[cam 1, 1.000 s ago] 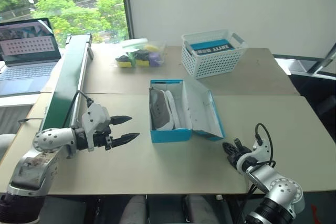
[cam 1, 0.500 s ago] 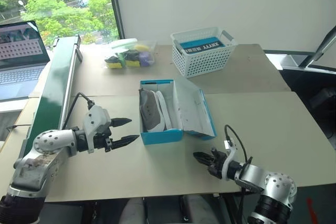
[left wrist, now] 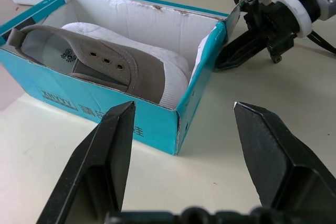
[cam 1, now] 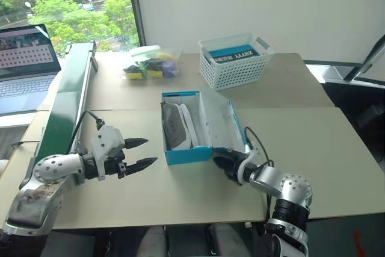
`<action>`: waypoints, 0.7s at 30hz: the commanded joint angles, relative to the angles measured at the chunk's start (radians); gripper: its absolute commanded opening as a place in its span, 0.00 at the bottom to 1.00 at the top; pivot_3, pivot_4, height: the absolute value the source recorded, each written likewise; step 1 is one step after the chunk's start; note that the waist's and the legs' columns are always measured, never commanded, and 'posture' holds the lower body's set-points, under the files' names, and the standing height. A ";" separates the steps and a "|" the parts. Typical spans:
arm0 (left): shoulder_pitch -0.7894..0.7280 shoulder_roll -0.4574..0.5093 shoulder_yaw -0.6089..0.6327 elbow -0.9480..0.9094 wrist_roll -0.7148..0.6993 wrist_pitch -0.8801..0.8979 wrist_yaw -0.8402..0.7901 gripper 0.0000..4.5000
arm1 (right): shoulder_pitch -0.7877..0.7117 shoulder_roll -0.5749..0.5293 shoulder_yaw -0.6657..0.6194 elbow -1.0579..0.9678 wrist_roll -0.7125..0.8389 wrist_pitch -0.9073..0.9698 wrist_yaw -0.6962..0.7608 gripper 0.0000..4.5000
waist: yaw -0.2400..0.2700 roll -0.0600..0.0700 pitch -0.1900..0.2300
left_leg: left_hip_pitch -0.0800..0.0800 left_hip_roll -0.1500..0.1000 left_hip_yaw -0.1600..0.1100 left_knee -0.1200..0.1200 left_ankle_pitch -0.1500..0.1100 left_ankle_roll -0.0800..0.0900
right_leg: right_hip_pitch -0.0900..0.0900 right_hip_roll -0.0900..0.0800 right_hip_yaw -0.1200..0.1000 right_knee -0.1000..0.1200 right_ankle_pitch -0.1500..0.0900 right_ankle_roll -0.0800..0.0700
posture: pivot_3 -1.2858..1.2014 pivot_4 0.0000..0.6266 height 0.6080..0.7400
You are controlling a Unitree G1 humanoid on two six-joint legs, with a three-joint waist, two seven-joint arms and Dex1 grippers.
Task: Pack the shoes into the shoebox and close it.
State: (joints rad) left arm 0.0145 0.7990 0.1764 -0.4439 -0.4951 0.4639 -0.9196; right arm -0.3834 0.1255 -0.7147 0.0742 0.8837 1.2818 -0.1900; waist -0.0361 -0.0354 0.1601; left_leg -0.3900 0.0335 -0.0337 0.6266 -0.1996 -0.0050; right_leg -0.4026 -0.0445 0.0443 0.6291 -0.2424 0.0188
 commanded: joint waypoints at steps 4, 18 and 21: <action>-0.010 0.012 0.015 -0.038 -0.011 0.004 0.007 0.71 | 0.012 0.085 -0.051 -0.002 0.074 -0.176 -0.120 0.01 | 0.000 -0.001 -0.001 | -0.002 -0.001 0.001 0.000 0.000 0.000 | -0.001 -0.001 0.001 -0.001 0.001 0.002 | 0.52 0.24 0.98; -0.043 0.022 0.011 -0.012 -0.003 0.007 -0.004 0.71 | 0.005 0.074 0.096 -0.144 0.312 -0.508 0.137 0.01 | -0.015 0.011 0.007 | -0.017 0.000 0.006 0.000 0.000 0.000 | -0.021 0.002 0.007 0.006 0.002 0.002 | 0.52 0.24 0.98; -0.038 0.023 0.014 -0.015 -0.003 0.007 0.002 0.71 | -0.018 0.046 0.136 -0.165 0.337 -0.549 0.202 0.01 | -0.017 0.011 0.007 | -0.016 0.000 0.008 0.000 0.000 0.000 | -0.022 0.002 0.010 0.011 0.004 -0.001 | 0.52 0.24 0.98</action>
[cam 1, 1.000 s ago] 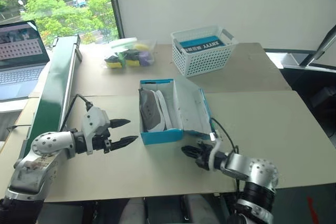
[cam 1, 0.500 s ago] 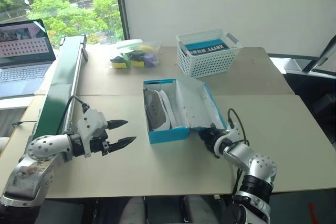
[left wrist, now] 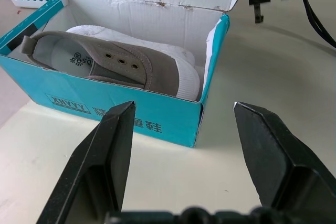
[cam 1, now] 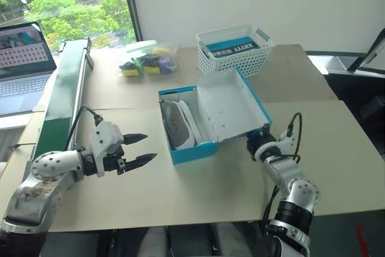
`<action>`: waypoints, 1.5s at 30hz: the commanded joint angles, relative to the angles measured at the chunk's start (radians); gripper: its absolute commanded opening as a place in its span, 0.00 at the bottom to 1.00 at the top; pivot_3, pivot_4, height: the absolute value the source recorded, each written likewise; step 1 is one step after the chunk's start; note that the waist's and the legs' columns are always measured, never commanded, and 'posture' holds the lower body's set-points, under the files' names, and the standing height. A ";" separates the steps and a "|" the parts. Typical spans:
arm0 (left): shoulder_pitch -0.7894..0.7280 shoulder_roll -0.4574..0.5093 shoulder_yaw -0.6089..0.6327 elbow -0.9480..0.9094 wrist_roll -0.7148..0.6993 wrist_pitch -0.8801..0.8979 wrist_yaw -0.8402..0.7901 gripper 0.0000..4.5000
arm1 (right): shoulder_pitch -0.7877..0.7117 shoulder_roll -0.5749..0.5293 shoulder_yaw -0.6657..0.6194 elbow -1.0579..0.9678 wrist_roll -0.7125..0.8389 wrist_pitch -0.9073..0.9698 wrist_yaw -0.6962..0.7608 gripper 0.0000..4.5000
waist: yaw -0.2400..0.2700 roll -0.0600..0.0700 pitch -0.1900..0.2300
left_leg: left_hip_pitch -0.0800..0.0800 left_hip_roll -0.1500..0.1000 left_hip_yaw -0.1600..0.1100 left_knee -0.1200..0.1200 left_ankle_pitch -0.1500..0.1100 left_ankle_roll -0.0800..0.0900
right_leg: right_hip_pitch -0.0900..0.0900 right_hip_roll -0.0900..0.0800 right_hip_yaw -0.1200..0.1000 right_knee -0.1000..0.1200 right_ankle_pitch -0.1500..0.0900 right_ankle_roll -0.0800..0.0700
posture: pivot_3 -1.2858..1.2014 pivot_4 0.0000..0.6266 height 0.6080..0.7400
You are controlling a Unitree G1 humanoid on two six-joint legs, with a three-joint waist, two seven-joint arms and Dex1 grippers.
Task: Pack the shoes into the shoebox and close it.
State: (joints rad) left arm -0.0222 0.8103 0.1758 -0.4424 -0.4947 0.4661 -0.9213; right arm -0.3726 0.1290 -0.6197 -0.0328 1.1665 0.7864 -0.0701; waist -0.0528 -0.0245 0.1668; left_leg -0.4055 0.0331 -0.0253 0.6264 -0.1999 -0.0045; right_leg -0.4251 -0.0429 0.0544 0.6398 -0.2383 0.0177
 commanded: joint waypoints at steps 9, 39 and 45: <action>0.060 -0.003 0.046 -0.076 -0.008 0.014 0.054 0.71 | -0.121 -0.222 0.323 -0.221 0.136 0.141 0.415 0.01 | -0.006 0.001 0.001 | 0.001 0.000 0.002 0.000 0.000 0.000 | 0.000 0.000 0.002 0.001 -0.002 0.003 | 0.52 0.24 0.98; 0.195 -0.047 0.134 -0.217 -0.035 0.065 0.195 0.71 | -0.677 -0.163 1.008 0.922 -1.110 -0.521 0.739 0.01 | -0.016 -0.001 0.001 | 0.003 -0.001 0.003 0.002 -0.001 -0.002 | -0.002 0.000 0.004 0.006 0.001 -0.002 | 0.52 0.24 0.98; 0.221 -0.063 0.161 -0.242 -0.040 0.079 0.227 0.71 | -0.699 -0.127 0.989 1.006 -1.179 -0.549 0.720 0.01 | -0.017 -0.002 0.000 | 0.010 -0.001 0.004 0.002 -0.002 -0.002 | 0.004 0.000 0.005 0.006 0.001 -0.002 | 0.52 0.24 0.98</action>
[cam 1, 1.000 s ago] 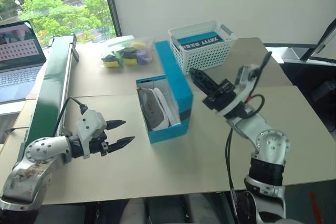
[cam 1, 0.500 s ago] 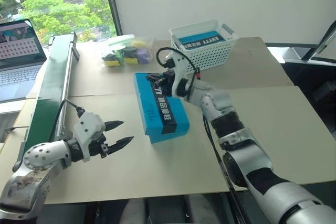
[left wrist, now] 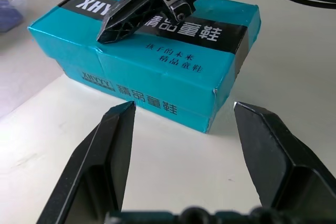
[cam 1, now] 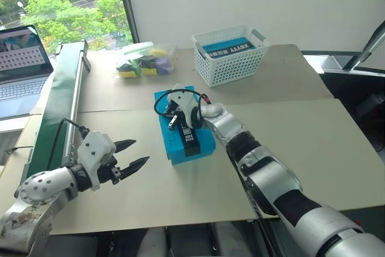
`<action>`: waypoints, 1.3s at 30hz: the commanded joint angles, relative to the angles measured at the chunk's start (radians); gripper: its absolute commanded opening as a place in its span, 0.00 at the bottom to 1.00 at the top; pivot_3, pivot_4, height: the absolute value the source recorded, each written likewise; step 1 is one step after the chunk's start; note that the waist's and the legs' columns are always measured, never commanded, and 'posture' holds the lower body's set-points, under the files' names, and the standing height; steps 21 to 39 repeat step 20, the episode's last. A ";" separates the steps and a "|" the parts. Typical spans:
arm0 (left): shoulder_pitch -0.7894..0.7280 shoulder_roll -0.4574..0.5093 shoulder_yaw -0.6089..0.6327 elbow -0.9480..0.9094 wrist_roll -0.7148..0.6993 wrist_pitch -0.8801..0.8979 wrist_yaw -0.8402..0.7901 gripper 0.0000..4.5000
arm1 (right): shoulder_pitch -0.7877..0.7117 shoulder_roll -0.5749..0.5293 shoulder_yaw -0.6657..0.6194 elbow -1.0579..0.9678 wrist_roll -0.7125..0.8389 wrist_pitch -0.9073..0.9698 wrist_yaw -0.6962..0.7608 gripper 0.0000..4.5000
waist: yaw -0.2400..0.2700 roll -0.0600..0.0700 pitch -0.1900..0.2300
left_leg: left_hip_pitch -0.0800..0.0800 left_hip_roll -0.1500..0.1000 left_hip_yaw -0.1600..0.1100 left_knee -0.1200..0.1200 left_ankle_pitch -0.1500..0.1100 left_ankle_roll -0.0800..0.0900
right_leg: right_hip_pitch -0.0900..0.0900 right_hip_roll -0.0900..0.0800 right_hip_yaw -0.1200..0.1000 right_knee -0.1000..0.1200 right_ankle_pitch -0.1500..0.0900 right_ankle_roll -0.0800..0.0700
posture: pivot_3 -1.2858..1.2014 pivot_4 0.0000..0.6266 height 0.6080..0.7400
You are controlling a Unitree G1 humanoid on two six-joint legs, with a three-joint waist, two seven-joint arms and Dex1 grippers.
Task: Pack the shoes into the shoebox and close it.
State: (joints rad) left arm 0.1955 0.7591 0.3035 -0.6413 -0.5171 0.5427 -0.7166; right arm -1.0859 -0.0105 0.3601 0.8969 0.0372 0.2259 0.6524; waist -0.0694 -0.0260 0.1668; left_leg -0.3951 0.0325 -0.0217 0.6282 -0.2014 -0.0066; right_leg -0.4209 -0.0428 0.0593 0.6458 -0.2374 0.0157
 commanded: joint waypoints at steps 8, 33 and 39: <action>-0.032 -0.175 0.100 -0.032 -0.019 0.062 0.260 0.71 | -0.006 0.011 -0.196 -0.048 0.083 0.077 -0.012 0.01 | 0.000 -0.002 -0.001 | 0.003 0.000 0.001 0.000 0.000 0.000 | 0.002 0.000 0.001 0.001 0.000 0.000 | 0.52 0.24 0.98; -0.051 -0.400 0.098 -0.075 -0.001 0.106 0.543 0.71 | 0.174 -0.221 -0.608 -0.675 0.487 0.615 -0.085 0.01 | 0.033 -0.002 -0.001 | -0.010 0.000 -0.003 0.004 -0.003 -0.003 | -0.004 -0.001 -0.002 -0.002 0.001 0.001 | 0.52 0.24 0.98; -0.051 -0.400 0.098 -0.075 -0.001 0.106 0.543 0.71 | 0.174 -0.221 -0.608 -0.675 0.487 0.615 -0.085 0.01 | 0.033 -0.002 -0.001 | -0.010 0.000 -0.003 0.004 -0.003 -0.003 | -0.004 -0.001 -0.002 -0.002 0.001 0.001 | 0.52 0.24 0.98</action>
